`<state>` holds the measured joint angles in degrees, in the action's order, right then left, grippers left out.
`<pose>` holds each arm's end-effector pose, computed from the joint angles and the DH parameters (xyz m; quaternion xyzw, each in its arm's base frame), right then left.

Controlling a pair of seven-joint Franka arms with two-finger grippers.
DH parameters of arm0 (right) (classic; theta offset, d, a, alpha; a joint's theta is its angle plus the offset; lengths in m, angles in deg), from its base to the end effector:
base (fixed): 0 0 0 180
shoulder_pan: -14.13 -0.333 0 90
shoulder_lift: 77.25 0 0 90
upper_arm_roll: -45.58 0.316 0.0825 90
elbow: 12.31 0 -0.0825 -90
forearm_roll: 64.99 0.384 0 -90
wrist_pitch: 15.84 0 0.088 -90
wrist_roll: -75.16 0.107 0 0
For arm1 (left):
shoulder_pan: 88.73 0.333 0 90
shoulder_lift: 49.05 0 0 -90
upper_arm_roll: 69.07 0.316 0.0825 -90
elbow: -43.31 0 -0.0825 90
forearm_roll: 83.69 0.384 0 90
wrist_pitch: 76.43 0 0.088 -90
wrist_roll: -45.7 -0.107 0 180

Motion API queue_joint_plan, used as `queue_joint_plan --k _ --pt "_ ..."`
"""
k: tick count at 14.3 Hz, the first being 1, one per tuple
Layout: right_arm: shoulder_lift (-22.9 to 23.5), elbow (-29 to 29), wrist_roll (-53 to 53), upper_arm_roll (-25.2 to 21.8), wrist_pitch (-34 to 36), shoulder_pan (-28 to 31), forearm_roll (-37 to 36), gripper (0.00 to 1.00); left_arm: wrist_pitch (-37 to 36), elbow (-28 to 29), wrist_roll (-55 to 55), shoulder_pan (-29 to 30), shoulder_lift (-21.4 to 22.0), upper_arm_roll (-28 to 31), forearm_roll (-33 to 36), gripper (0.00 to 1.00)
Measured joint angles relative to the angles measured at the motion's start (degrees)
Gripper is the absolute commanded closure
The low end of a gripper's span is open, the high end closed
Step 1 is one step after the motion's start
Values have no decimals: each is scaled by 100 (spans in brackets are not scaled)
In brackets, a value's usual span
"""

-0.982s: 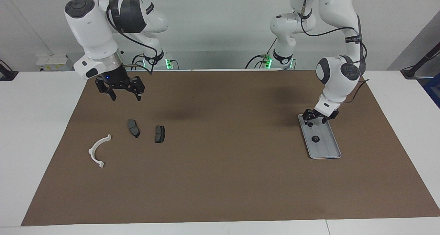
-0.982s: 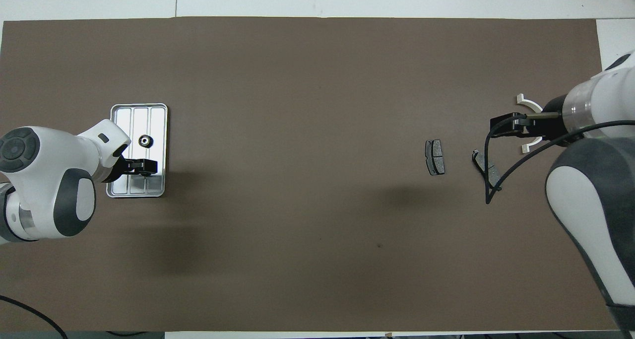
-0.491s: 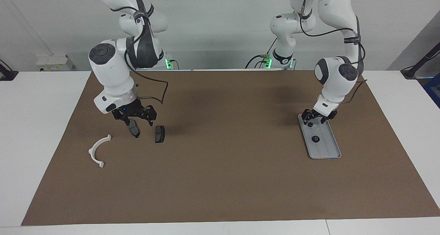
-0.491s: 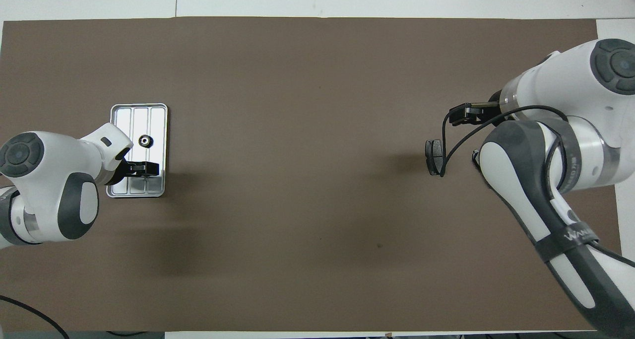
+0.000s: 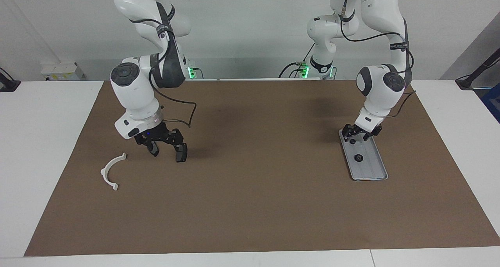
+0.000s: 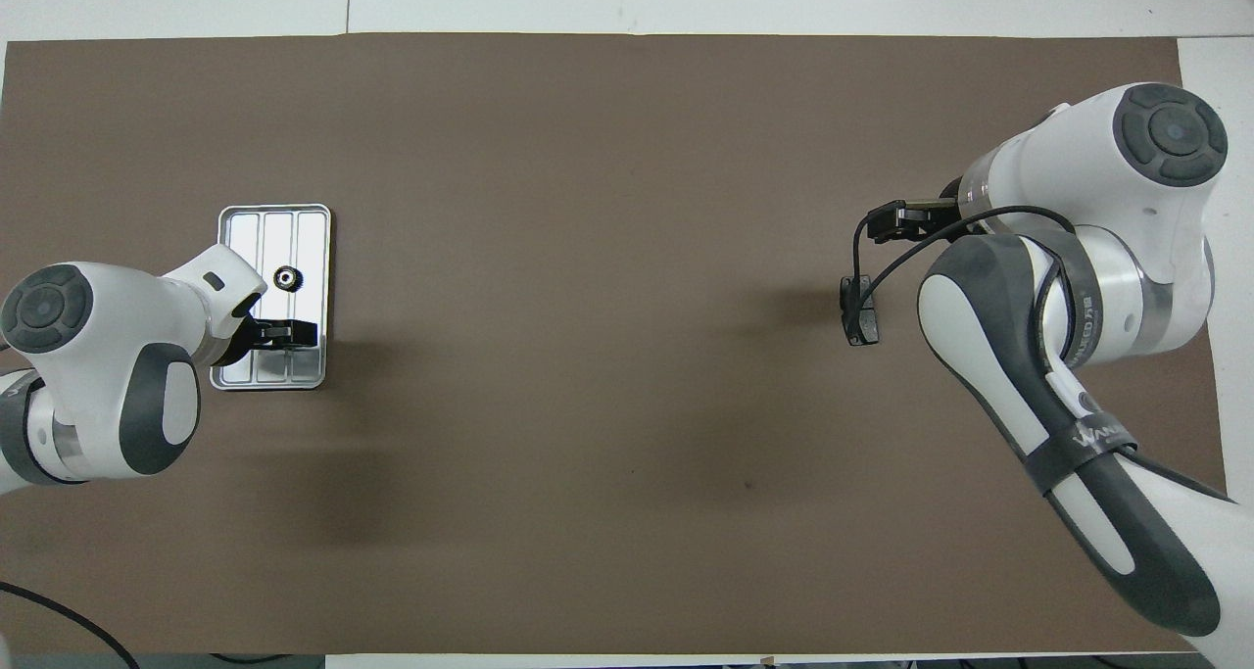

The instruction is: Place bearing gear from tray to pile

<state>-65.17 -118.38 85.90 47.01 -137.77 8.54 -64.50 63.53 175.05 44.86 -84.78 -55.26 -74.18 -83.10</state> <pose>0.6146 0.0753 0.4154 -0.9988 0.0349 -0.0316 0.0113 0.5263 -0.0106 0.3047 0.9996 -0.0210 0.0178 0.0015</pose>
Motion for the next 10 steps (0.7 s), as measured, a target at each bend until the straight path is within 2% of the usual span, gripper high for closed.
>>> queue_joint_plan --k 2,6,7,9,10 --pt "0 2 0 -1 0 -1 0 0 27 10 0 0 0 0 0 22" --pt "0 4 0 -1 0 -2 0 0 188 98 18 0 -11 0 0 48" --pt "0 5 0 -1 0 -2 0 0 204 108 79 0 -13 0 0 59" --pt "0 5 0 -3 0 -1 0 0 226 117 202 -6 -13 -11 -8 100" --pt "0 5 0 -3 0 -2 0 0 226 117 279 -14 -13 -13 -8 100"
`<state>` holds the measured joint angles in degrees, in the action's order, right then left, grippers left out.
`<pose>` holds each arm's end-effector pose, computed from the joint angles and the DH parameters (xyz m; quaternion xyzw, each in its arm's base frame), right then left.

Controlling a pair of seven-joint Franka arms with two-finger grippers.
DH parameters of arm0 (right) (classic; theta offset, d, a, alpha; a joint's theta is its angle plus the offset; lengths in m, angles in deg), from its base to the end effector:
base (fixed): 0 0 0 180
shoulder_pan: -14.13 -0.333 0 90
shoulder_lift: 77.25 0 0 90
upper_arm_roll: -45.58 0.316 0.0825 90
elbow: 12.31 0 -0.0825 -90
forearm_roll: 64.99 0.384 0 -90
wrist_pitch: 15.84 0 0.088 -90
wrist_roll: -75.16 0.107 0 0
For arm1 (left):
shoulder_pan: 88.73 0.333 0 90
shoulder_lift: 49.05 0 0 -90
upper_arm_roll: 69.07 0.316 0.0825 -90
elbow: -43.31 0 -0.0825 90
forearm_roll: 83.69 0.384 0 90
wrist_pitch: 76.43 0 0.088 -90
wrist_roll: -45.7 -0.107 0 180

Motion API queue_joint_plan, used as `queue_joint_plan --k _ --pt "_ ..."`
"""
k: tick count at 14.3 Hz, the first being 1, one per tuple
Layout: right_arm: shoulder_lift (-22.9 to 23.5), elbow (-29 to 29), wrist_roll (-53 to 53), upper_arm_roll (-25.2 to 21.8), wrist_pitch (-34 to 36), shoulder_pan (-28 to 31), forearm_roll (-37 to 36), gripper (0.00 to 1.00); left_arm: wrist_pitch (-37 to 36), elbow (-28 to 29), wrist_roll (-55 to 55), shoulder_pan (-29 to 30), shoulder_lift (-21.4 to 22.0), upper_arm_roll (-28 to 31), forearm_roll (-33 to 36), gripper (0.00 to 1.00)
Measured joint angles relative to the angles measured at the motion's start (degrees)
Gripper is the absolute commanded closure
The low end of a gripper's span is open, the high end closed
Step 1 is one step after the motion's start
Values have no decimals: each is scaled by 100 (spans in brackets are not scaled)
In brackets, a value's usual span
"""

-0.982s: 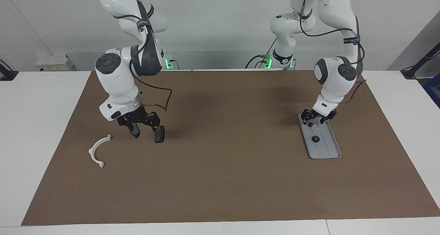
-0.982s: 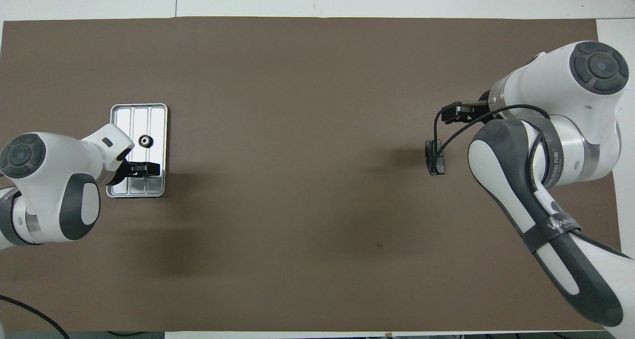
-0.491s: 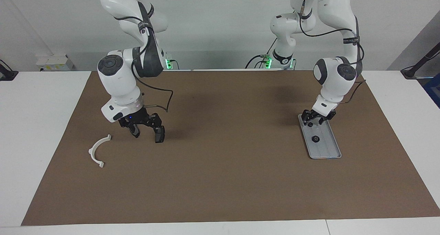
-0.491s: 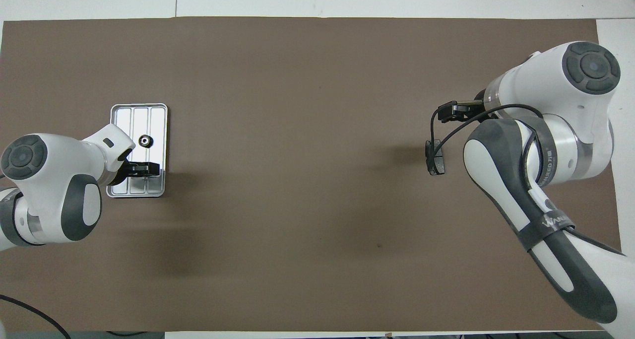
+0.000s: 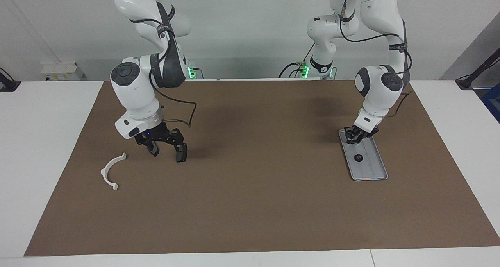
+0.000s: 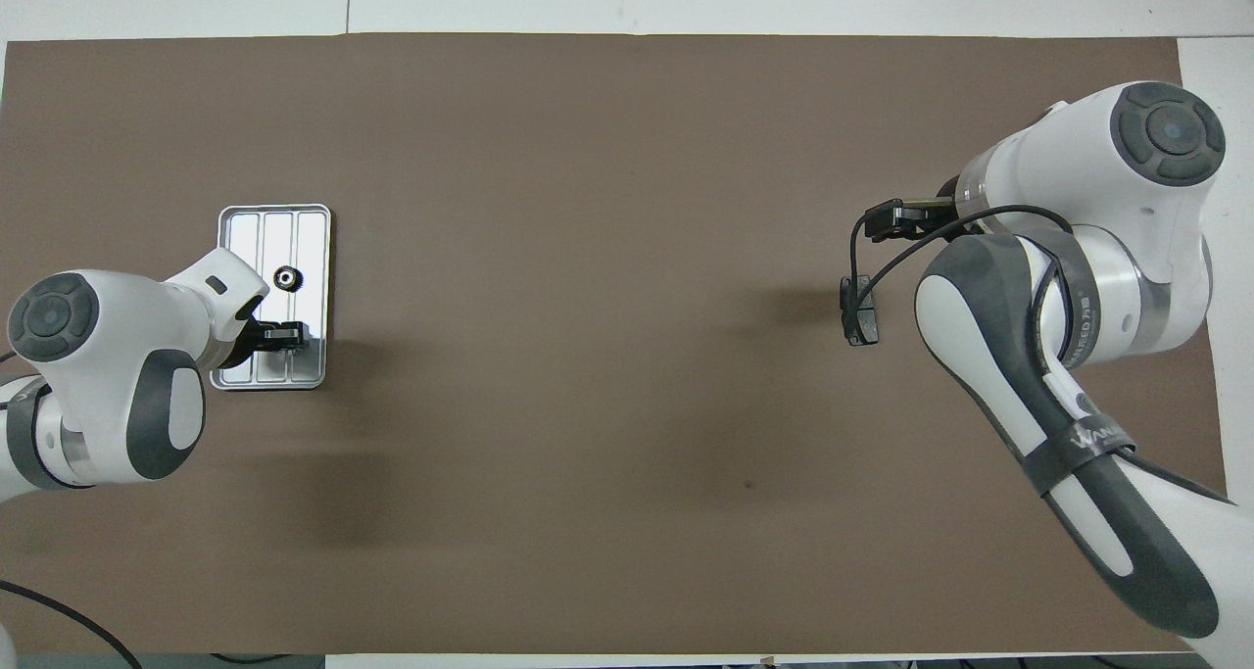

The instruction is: Place bearing gear from tray to pile

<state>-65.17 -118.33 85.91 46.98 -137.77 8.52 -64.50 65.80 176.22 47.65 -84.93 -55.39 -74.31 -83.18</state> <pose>0.6148 0.0752 0.4158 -0.9988 0.0351 -0.0321 0.0113 0.5233 -0.0132 0.2989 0.9997 0.0014 0.0262 0.0030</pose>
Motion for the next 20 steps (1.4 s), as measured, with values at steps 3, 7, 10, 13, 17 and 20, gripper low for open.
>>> queue_joint_plan --k 3,7,10,13,17,20 --pt "0 6 0 -8 0 0 0 0 -311 -311 85 -27 -5 -1 -3 100" --pt "0 10 0 -11 0 0 0 0 -2485 -2378 1230 -672 -13 -26 -102 100" --pt "0 12 0 -11 0 0 0 0 -2252 -2713 3640 -2142 -176 -62 132 100" --pt "0 13 0 -11 0 0 0 0 -1812 -2671 5571 -3249 -735 -73 924 100" --pt "0 14 0 -19 0 3 0 0 -965 -2685 6236 -3573 -1644 -48 1041 100" --pt "0 14 0 -20 0 3 0 0 -721 -2672 6296 -3573 -1837 -20 1041 100"
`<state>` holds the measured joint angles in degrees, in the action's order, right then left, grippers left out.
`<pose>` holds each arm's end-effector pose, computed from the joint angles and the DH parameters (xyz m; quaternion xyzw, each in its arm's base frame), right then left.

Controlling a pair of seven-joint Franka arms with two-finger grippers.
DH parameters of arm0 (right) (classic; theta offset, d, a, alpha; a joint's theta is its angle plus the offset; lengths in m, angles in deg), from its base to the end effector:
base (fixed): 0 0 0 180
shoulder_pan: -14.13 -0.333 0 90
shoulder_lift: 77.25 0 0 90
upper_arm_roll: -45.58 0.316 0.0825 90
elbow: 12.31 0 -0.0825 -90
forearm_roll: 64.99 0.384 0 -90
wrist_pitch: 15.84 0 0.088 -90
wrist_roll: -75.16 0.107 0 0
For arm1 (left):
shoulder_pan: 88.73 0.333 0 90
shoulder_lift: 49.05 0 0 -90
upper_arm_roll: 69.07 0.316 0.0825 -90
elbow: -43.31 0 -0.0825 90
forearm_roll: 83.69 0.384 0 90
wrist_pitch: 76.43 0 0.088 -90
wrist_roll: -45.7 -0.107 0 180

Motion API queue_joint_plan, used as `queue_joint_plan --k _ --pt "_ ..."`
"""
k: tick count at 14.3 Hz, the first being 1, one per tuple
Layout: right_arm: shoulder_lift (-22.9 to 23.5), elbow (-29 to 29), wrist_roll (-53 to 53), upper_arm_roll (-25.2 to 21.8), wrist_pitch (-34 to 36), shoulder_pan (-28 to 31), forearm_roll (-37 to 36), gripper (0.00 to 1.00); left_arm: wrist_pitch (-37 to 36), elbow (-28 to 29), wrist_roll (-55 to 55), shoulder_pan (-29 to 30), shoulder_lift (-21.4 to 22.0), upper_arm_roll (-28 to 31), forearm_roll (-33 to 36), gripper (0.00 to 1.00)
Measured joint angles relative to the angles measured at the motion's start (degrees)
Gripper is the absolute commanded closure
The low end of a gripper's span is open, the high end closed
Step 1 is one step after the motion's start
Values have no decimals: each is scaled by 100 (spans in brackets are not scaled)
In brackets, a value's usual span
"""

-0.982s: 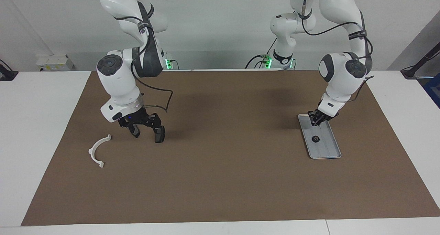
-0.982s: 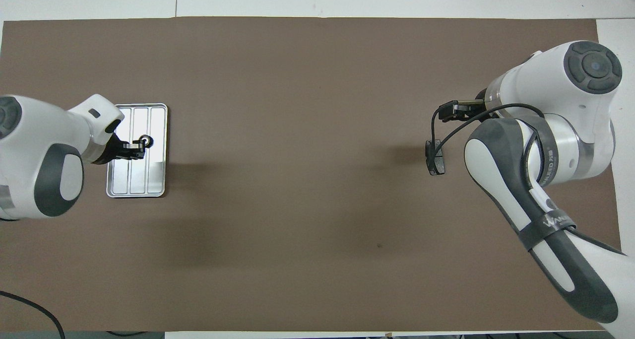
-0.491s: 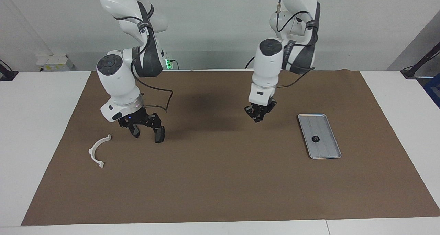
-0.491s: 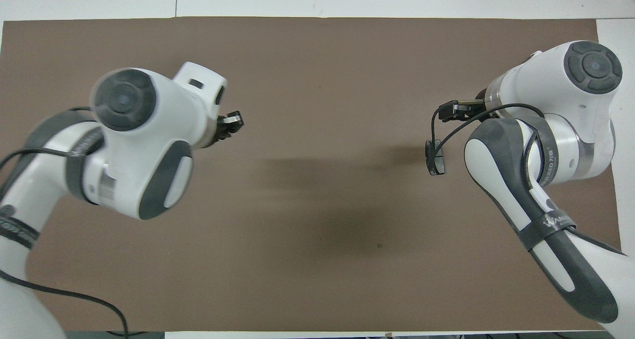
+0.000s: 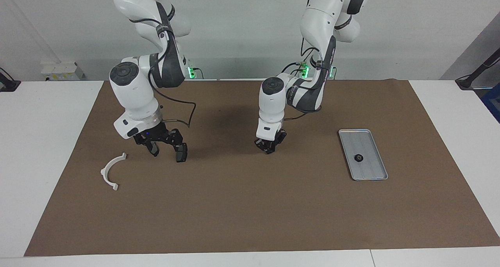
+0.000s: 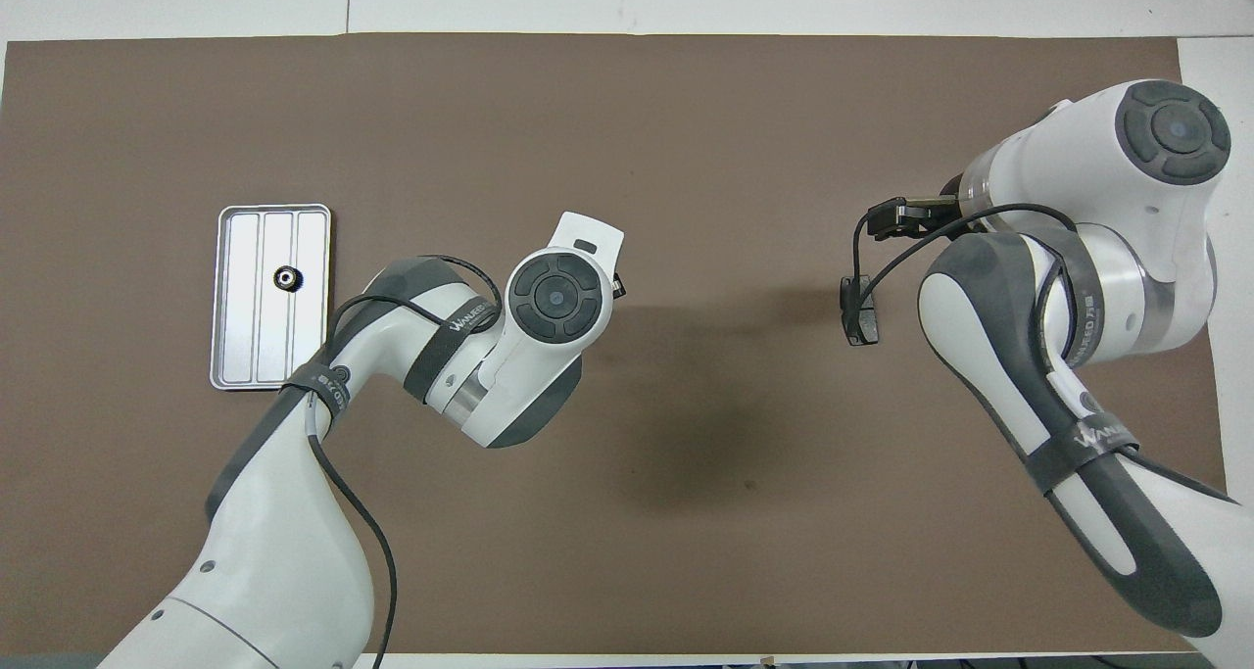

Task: Place bearing gear from tray to pile
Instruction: 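Grasp the black bearing with the left gripper and set it mid-table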

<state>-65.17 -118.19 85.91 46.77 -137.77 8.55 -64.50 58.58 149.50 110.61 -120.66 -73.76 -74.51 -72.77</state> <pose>0.6156 0.0728 0.4169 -0.9987 0.0371 -0.0334 0.0111 0.5182 -0.3873 0.2973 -0.9818 -0.1791 -0.0626 0.0022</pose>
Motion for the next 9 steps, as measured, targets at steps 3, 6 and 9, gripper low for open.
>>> queue_joint_plan --k 3,6,9 --pt "0 0 0 0 0 0 0 0 21 -1 16 0 10 2 4 15" --pt "0 0 18 1 0 -2 0 0 16 -7 -151 0 12 21 23 0" --pt "0 6 144 15 0 -13 0 0 -355 -218 -430 55 106 107 32 0"
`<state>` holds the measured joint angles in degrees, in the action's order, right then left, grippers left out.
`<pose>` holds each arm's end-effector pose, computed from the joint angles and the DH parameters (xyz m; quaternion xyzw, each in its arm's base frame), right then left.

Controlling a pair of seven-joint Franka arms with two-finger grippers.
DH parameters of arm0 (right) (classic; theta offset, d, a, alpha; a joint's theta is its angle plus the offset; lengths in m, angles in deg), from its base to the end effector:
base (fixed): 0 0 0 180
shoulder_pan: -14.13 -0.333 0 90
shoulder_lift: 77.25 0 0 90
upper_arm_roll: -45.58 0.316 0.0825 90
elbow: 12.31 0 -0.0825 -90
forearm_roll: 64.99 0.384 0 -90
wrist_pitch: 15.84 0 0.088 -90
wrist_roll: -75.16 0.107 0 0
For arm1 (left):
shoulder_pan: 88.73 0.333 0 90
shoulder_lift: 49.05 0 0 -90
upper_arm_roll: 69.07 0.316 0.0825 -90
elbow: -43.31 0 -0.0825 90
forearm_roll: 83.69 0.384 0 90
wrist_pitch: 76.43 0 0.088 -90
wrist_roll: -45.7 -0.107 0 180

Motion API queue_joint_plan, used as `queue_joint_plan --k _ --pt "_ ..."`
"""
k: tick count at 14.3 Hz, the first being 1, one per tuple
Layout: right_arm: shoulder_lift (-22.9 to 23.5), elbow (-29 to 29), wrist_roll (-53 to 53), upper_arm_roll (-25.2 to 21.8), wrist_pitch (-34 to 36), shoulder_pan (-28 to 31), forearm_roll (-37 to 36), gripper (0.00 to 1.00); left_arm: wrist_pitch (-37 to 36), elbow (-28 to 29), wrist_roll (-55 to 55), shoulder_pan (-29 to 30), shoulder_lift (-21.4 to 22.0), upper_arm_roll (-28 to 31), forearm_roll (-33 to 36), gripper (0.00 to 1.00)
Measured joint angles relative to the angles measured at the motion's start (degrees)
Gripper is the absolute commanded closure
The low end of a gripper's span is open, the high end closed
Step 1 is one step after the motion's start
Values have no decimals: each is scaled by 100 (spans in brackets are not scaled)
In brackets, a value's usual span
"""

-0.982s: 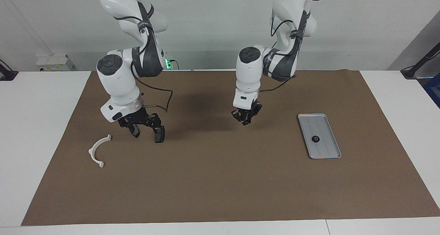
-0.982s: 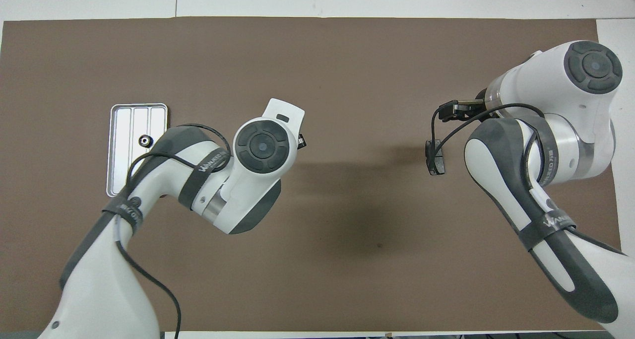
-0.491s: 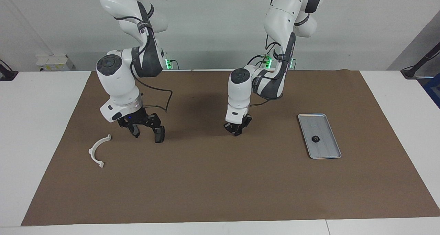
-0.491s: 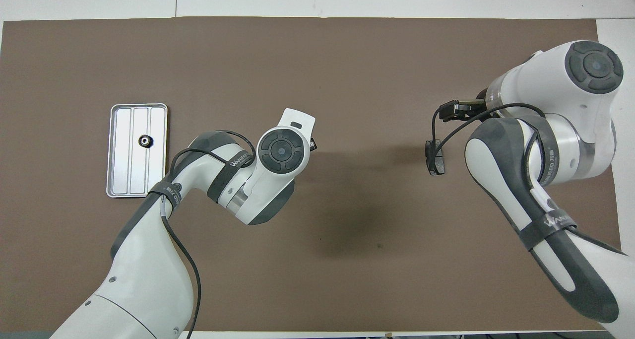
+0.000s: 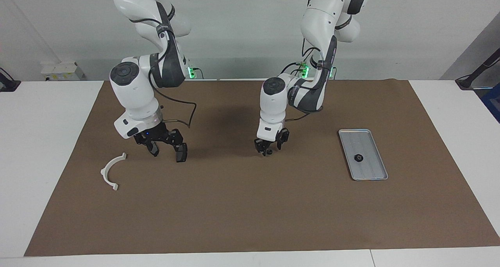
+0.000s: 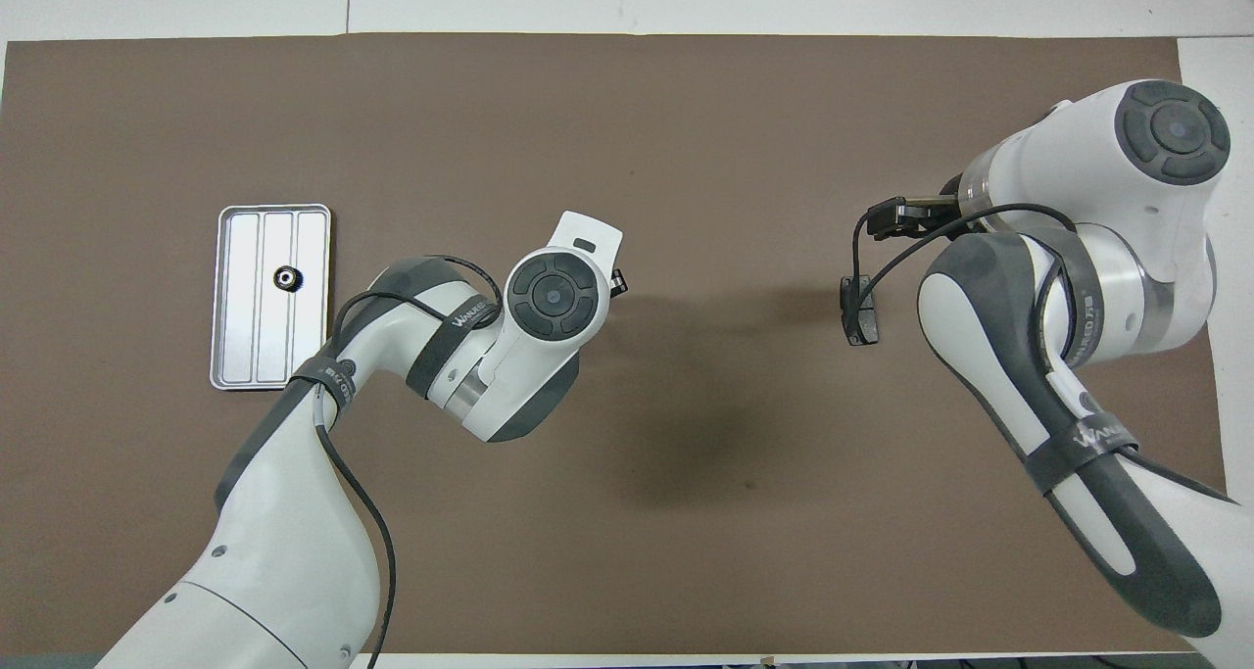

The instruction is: Place bearing gear from tray to pile

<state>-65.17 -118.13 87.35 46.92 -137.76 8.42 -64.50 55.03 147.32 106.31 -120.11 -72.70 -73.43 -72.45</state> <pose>0.6154 0.0758 0.4174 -0.9982 0.0473 -0.0336 0.0119 0.5338 -0.3742 0.3200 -0.9851 -0.1572 -0.0679 0.0148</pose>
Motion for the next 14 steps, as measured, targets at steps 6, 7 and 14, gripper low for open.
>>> queue_joint_plan --k 6,7,14 --pt "-1 28 1150 53 6 -667 1 0 -920 -276 -3690 2331 701 72 -308 1" --pt "-2 62 1554 59 6 -917 1 0 -921 -260 -4350 2733 696 74 -398 1" --pt "549 973 3993 65 335 -2306 -12 0 -300 527 -6023 3577 624 -57 -913 2"
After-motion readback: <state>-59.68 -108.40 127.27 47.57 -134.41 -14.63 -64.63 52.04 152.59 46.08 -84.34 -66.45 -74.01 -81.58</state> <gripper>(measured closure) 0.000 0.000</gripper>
